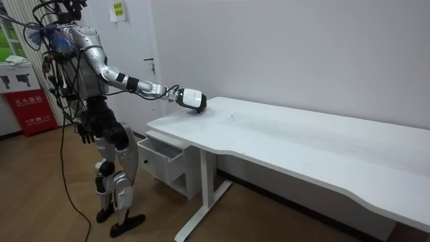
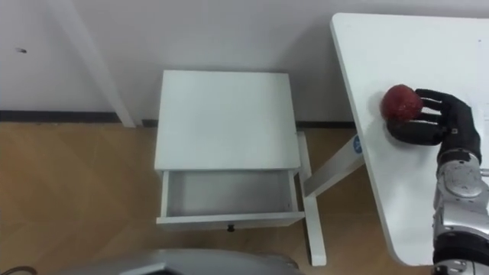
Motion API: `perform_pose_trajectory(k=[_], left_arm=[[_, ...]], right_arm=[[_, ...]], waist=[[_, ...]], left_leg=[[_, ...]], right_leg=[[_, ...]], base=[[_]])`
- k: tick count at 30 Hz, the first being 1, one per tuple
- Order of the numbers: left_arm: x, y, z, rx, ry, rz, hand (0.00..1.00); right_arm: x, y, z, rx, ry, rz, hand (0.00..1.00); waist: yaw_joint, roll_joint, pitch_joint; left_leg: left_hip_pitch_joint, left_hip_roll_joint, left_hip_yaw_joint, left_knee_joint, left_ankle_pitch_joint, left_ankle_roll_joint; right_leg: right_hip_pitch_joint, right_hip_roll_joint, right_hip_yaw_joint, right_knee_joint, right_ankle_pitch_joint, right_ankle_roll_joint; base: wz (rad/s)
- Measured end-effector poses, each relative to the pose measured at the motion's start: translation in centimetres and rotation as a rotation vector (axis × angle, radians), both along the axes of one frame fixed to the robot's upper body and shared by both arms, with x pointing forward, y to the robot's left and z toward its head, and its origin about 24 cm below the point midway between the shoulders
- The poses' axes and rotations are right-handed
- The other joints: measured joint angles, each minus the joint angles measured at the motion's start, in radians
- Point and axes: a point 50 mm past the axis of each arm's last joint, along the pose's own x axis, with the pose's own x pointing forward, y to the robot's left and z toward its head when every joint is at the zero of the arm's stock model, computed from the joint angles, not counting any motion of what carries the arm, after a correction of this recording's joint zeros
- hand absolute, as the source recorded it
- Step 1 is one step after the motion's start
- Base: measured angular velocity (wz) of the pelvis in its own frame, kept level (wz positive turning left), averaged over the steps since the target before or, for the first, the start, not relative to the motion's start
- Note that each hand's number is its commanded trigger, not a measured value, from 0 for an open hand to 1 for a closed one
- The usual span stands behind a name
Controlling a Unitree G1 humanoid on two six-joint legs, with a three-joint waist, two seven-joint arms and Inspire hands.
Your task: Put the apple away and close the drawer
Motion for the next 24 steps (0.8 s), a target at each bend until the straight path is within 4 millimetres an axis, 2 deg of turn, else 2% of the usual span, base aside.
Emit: perform_pose_trajectory(k=[9,14,19,20,22,24], left_arm=[[0.2,0.0,0.0,0.002,-0.001,-0.008,0.00],[0.6,0.0,0.0,-0.001,-0.008,-0.019,0.00],[0.6,-0.1,0.0,-0.014,-0.003,-0.029,0.00],[0.7,-0.1,0.0,-0.016,-0.004,-0.030,0.00],[1.0,0.0,0.0,-0.020,-0.011,-0.033,0.00],[1.2,0.0,0.0,-0.024,-0.014,-0.038,0.00]], right_arm=[[0.0,0.0,0.0,0.001,0.004,0.000,1.00],[0.7,0.0,0.0,0.014,0.003,-0.003,1.00],[1.0,0.2,0.1,0.018,0.000,0.011,1.00],[1.0,0.2,0.1,0.016,0.001,0.013,1.00],[1.8,1.0,0.6,-0.020,-0.004,0.070,1.00],[2.4,1.7,1.1,-0.044,-0.014,0.124,1.00]], waist=[[0.000,-0.003,-0.0041],[-0.002,-0.004,-0.0041],[0.006,-0.003,-0.0011],[0.009,0.001,0.0017],[0.016,0.002,0.0000],[0.023,0.004,0.0014]], left_leg=[[0.001,-0.002,0.000,0.000,0.000,0.000],[0.001,-0.001,0.000,-0.002,0.000,0.000],[-0.002,-0.001,-0.001,-0.002,0.000,0.000],[-0.002,-0.001,0.000,-0.001,0.000,0.000],[-0.011,0.001,0.004,0.003,0.000,0.000],[-0.020,0.002,0.005,0.011,0.000,0.000]], right_leg=[[0.002,0.001,0.001,-0.013,0.001,0.002],[0.005,0.001,-0.001,-0.010,0.002,0.002],[0.003,0.000,-0.003,-0.005,0.002,0.002],[0.001,0.000,-0.001,-0.004,0.002,0.002],[-0.015,0.000,0.005,0.003,0.002,0.002],[-0.024,0.000,0.009,0.004,0.004,-0.001]], base=[[0.00],[0.00],[0.01],[-0.05],[-0.09],[-0.04]])
